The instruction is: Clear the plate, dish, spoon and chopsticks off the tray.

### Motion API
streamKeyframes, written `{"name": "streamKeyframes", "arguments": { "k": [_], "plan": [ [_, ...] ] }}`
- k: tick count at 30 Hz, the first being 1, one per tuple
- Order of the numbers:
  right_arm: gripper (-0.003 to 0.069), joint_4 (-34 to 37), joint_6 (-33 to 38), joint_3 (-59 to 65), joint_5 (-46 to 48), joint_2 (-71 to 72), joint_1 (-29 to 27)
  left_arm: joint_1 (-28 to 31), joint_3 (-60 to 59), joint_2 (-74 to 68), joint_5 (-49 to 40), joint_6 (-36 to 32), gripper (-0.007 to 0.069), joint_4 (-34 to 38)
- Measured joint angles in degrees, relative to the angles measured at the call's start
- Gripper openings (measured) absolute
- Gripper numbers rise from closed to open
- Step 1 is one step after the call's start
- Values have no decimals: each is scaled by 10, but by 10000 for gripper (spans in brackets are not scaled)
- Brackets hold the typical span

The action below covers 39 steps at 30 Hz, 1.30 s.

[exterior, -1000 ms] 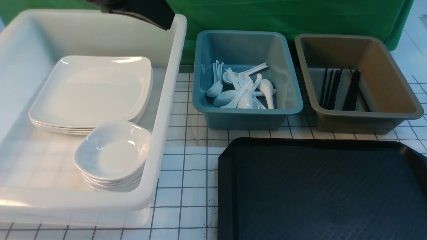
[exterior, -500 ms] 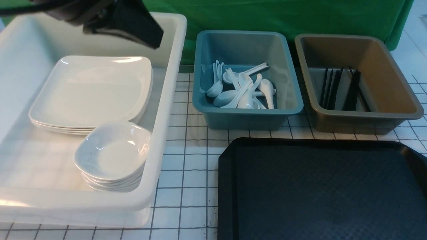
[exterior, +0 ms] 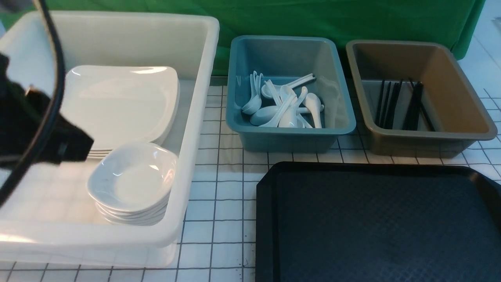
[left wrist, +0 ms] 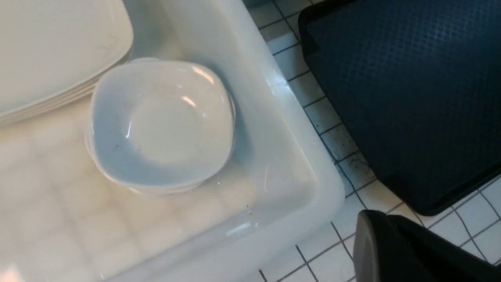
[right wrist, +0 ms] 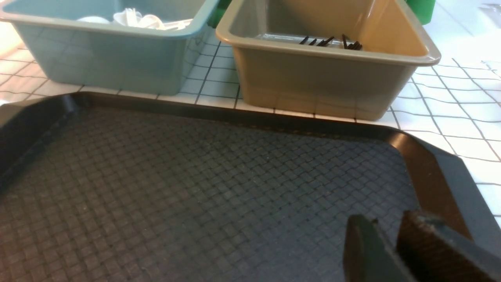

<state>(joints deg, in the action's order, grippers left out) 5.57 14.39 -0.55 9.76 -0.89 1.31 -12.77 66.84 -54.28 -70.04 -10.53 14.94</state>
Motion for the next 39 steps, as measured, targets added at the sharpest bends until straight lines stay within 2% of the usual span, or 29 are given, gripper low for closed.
{"name": "streamKeyframes", "arguments": {
  "k": [3, 7, 8, 13, 17, 19, 29, 32, 33, 34, 39],
  "plan": [
    [195, 0, 0, 0, 0, 0, 0, 0, -72, 56, 7, -2, 4, 7],
    [195, 0, 0, 0, 0, 0, 0, 0, -166, 133, 67, -6, 4, 39],
    [195, 0, 0, 0, 0, 0, 0, 0, -225, 174, 133, -10, 4, 68],
    [198, 0, 0, 0, 0, 0, 0, 0, -354, 273, 348, -10, 5, 152],
    [203, 0, 0, 0, 0, 0, 0, 0, -425, 324, 494, -10, 5, 172],
    [207, 0, 0, 0, 0, 0, 0, 0, -439, 331, 525, -10, 5, 175],
    [227, 0, 0, 0, 0, 0, 0, 0, -459, 333, 535, -12, 5, 172],
    [232, 0, 0, 0, 0, 0, 0, 0, -459, 334, 535, -20, 5, 137],
    [236, 0, 0, 0, 0, 0, 0, 0, -459, 334, 535, -26, 5, 95],
    [237, 0, 0, 0, 0, 0, 0, 0, -459, 334, 535, -27, 5, 82],
    [238, 0, 0, 0, 0, 0, 0, 0, -461, 334, 535, -28, 5, 55]
  ]
}}
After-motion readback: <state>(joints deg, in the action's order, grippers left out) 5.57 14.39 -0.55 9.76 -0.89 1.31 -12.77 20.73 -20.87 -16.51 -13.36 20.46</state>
